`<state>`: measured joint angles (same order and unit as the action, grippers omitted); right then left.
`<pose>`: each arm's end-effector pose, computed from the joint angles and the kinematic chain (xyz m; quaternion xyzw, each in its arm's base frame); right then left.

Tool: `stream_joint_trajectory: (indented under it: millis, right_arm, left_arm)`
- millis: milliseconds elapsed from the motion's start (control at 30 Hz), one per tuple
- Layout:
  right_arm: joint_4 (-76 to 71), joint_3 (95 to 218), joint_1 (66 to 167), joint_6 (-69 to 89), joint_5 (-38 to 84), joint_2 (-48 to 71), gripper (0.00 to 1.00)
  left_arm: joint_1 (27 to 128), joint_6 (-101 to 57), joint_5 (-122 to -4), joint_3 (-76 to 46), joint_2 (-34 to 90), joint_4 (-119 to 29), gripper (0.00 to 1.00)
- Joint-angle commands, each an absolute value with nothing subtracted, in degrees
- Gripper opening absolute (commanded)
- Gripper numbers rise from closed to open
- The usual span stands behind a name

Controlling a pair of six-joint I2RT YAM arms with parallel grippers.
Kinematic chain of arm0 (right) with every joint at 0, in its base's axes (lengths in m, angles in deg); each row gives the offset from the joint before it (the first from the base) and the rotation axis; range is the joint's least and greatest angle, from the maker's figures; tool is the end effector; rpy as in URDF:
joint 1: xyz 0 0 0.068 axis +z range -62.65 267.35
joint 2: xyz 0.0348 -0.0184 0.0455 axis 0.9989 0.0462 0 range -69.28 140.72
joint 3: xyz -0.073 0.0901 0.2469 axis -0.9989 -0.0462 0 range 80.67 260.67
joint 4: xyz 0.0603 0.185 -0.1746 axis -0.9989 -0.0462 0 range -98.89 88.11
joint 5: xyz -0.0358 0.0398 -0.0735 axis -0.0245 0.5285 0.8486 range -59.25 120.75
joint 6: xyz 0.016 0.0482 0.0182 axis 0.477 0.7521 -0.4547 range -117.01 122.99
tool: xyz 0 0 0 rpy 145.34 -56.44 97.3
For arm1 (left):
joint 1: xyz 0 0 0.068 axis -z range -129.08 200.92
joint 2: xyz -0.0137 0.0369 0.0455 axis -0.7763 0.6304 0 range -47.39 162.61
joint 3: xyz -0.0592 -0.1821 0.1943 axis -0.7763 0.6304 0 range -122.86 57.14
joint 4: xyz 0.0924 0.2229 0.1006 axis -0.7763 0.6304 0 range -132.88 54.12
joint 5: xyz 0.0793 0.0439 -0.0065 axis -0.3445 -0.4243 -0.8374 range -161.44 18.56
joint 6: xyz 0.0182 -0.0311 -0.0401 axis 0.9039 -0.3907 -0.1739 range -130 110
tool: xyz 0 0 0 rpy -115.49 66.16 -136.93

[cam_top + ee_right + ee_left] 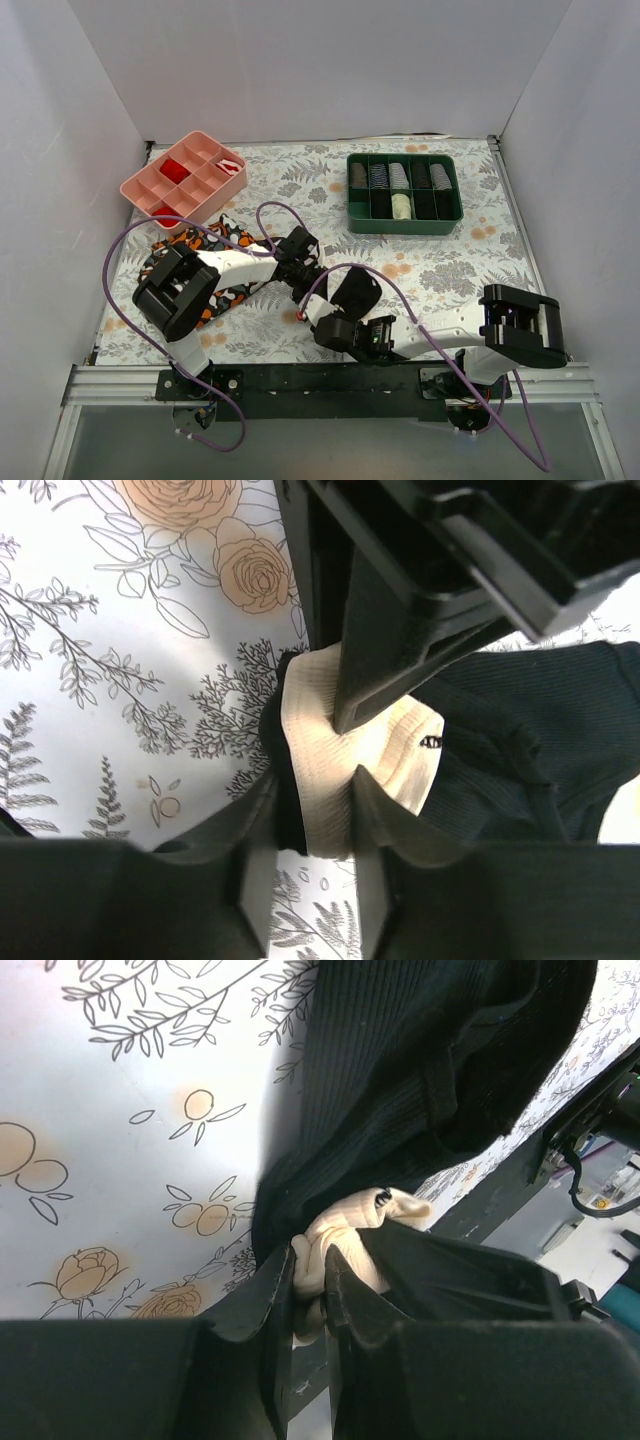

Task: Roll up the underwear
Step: Roll the underwear to the center of the board.

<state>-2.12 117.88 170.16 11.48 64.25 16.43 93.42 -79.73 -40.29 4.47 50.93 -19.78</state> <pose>0.0540 0.2713 0.1550 -0.4603 0.7755 0.0528 0.4288 0.2162 -0.2232 0.1441 0.1748 -0.9318 0.2945 0.1201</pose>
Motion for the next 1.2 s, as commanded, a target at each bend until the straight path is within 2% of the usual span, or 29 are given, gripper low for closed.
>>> stream_joint_trajectory:
  millis: [0, 33, 67, 167, 200, 267, 300, 367, 433, 500, 533, 800, 1000, 1167]
  right_arm:
    - [-5.8, 115.2, 170.6, 17.8, 60.9, 19.4, 0.26]
    - [-5.7, 114.5, 170.7, 18.4, 60.5, 19.2, 0.24]
    - [-5.4, 114.2, 170.7, 19.8, 60.3, 19.1, 0.23]
    - [-4.1, 112.7, 170.7, 21.8, 58.8, 18.1, 0.16]
    - [-3.8, 112.4, 170.7, 23.5, 58.5, 17.6, 0.15]
    - [-2.5, 111.3, 170.6, 25.0, 57.4, 15.9, 0.13]
    - [-2.4, 110.6, 170.6, 25.9, 57.1, 15.3, 0.12]
    - [1.3, 108.8, 170.3, 28.3, 56.2, 13.6, 0.11]
    - [2.3, 107.7, 169.7, 30.3, 54.8, 12.3, 0.11]
    - [5.2, 105.3, 169.4, 31.3, 53.9, 11.0, 0.09]
    - [6.6, 104.2, 168.3, 32.3, 51.5, 9.1, 0.09]
    - [17.6, 90.1, 161.3, 41.7, 43.9, -6.1, 0.04]
    - [19.7, 82.7, 153.3, 48.1, 36.8, -17.6, 0.02]
    - [18.6, 78.2, 145.1, 53.1, 28.4, -20.1, 0.01]
  left_arm:
    - [93.6, -78.3, -40.2, 3.3, 51.0, -19.1, 0.07]
    - [93.5, -78.3, -40.4, 3.3, 50.8, -19.1, 0.09]
    - [93.5, -78.4, -40.7, 3.3, 50.7, -19.1, 0.17]
    - [93.0, -78.9, -42.4, 3.1, 49.8, -19.0, 0.2]
    - [92.7, -79.2, -43.0, 3.0, 49.5, -19.0, 0.29]
    - [92.1, -79.6, -44.5, 2.7, 48.1, -18.9, 0.35]
    - [91.9, -79.8, -45.2, 2.4, 47.5, -18.9, 0.46]
    - [90.9, -80.2, -46.7, 2.1, 46.0, -19.0, 0.47]
    - [90.0, -80.5, -47.6, 1.6, 45.0, -18.9, 0.55]
    - [89.1, -81.2, -49.7, 1.5, 43.5, -19.0, 0.56]
    - [88.8, -81.4, -50.3, 1.9, 43.1, -19.1, 0.6]
    - [87.8, -83.0, -52.0, 4.4, 40.5, -21.5, 0.62]
    - [87.8, -82.6, -45.6, 7.0, 40.0, -27.1, 0.61]
    - [87.8, -82.9, -41.3, 10.1, 39.4, -32.2, 0.6]
